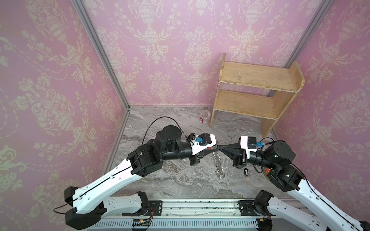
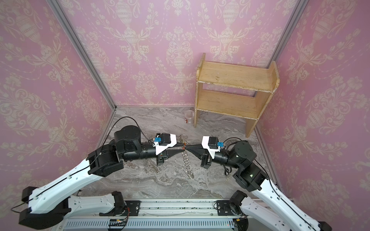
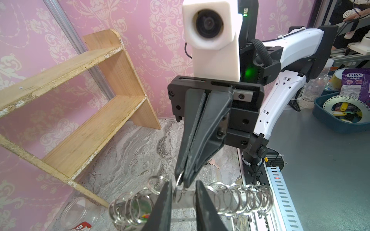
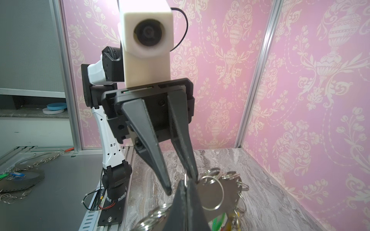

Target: Put the keys on the keyring

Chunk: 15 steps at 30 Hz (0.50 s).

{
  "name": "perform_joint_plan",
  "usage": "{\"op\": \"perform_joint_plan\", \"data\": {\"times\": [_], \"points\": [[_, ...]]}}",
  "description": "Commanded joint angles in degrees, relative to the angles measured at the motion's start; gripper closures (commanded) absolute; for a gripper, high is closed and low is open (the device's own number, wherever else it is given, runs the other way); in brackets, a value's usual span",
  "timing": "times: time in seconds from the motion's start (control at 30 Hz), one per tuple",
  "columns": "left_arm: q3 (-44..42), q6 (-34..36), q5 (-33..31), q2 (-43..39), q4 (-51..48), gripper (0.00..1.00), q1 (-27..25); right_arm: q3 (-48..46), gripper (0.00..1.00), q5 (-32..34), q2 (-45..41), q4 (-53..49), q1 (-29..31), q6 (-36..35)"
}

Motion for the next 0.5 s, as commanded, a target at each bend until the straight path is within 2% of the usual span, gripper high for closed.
{"op": "perform_joint_plan", "data": {"times": [0.0,0.47], "points": [[-0.26,-0.96,1.79,0.18,0.78,0.78,0.36,-0.29,1.00,-0.27,-1.48,3.89,-0.24,1.11],[-0.55,-0.50,1.39,0.00,0.31,1.00,0.30,-0.15,1.00,0.08,-1.93,3.41,-0.20,1.15]]}}
